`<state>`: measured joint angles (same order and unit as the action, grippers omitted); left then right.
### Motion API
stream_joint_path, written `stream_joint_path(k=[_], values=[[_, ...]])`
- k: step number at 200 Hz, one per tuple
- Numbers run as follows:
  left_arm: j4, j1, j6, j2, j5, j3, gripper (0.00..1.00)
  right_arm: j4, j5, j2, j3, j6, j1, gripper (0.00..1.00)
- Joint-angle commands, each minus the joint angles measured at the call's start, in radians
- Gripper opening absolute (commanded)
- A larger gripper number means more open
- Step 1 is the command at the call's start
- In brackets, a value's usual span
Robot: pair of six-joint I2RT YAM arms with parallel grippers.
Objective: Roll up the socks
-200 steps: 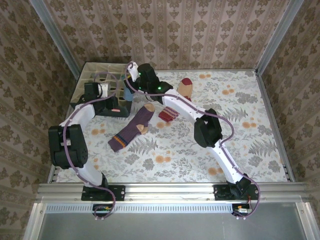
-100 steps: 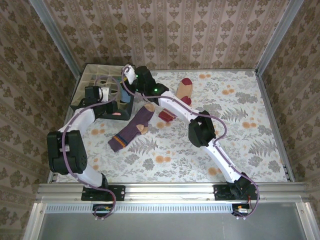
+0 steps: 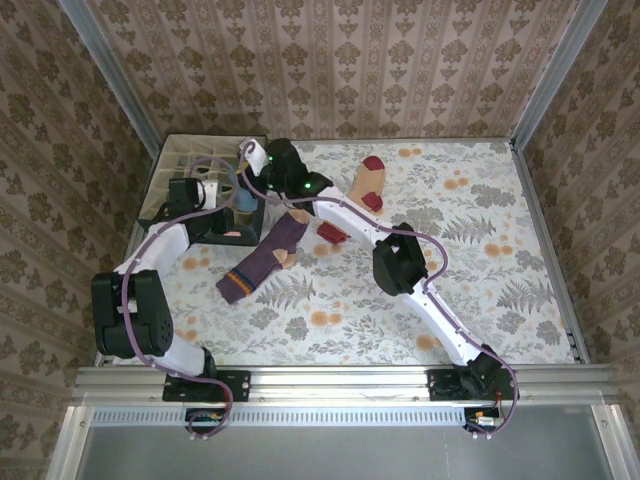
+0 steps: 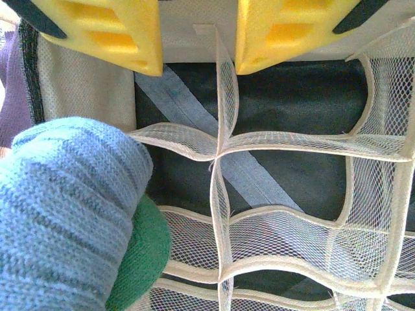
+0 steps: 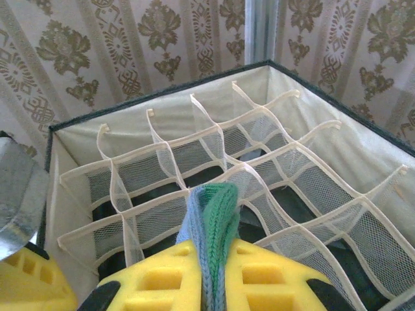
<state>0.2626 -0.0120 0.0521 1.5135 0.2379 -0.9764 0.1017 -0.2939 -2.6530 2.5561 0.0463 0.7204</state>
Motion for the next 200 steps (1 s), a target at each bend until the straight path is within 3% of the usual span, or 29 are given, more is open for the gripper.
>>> stream_joint_path(k=[1, 66, 124, 200], values=[[0.113, 0.011, 0.002, 0.004, -0.008, 0.031, 0.32, -0.007, -0.064, -0.015, 0.027, 0.015, 0.016, 0.01], [0.117, 0.041, 0.014, 0.002, 0.011, 0.03, 0.3, -0.011, -0.115, 0.04, -0.07, 0.089, 0.036, 0.0], [0.127, 0.047, 0.008, 0.003, 0.029, 0.031, 0.28, 0.048, 0.116, -0.022, -0.01, 0.169, 0.034, 0.0], [0.148, 0.048, 0.007, -0.003, 0.006, 0.031, 0.28, -0.007, 0.081, -0.008, -0.007, 0.14, 0.034, 0.01]])
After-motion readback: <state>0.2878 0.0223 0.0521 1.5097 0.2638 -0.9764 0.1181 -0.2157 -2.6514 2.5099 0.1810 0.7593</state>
